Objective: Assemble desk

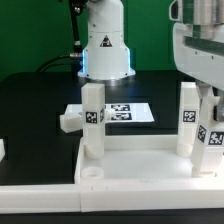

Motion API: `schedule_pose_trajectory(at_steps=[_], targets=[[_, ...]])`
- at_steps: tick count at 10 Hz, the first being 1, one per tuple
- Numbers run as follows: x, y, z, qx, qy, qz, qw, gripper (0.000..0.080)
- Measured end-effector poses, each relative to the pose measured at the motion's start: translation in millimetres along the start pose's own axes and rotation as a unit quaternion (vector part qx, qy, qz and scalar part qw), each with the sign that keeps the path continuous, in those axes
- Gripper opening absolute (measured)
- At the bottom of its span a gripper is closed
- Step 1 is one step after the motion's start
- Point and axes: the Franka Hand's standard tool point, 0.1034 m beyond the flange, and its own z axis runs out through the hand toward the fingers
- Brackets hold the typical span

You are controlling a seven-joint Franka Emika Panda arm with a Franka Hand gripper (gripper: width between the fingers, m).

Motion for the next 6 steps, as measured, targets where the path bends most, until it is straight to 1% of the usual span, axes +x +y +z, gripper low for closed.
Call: schedule_pose_trajectory(at_steps=[1,2,3,4,5,6], targets=[[-0.4,-0.5,-0.1,0.000,0.000,0.023,1.000,0.0285],[-0.4,-0.2,-0.1,0.000,-0.001,-0.002,1.000,0.0286],[-0.3,-0.1,0.1,0.000,0.000,-0.004,1.000,0.0353],[1.9,-0.5,-0.5,0.000,0.002,-0.110,0.994,0.0353],[4.0,-1.0,-0.8,0.000,0.002,-0.221,0.975,0.0558],[-0.7,0.3,0.0,-0.003,0.003,-0.274,0.962,0.0558]])
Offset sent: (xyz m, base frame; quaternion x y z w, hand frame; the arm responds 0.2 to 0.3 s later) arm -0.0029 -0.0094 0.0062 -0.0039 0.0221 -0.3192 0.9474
